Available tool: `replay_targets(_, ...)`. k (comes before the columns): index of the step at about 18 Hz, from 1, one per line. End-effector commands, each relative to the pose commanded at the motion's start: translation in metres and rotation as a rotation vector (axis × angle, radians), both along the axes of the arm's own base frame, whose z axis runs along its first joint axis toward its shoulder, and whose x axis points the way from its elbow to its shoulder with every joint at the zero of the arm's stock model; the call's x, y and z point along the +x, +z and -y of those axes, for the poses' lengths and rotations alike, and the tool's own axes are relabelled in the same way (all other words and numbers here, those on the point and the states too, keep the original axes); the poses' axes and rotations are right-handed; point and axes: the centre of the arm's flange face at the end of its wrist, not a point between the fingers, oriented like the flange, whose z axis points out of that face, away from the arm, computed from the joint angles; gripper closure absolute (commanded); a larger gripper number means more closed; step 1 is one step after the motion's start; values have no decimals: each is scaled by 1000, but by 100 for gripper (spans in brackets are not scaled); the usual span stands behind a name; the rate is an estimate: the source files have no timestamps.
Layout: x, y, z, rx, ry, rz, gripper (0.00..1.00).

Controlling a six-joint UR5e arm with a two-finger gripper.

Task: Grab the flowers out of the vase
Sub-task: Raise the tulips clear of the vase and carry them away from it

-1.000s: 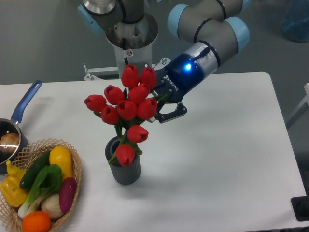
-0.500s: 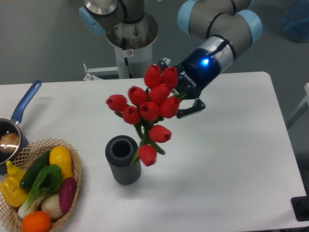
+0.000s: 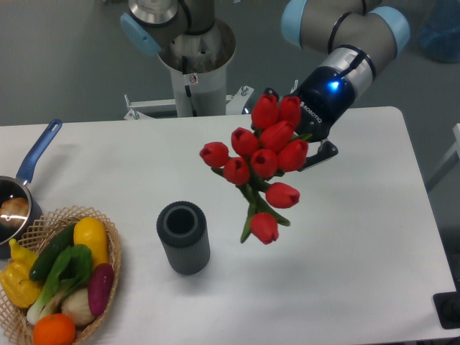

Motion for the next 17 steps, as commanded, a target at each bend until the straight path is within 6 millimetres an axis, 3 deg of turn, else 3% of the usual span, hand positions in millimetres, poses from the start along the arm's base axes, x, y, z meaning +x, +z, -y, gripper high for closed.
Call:
replay_targets(9,-8,-22,-2,-52,8,-61,56)
replay_targets(17,-8,-27,1,-48,9,-75,56)
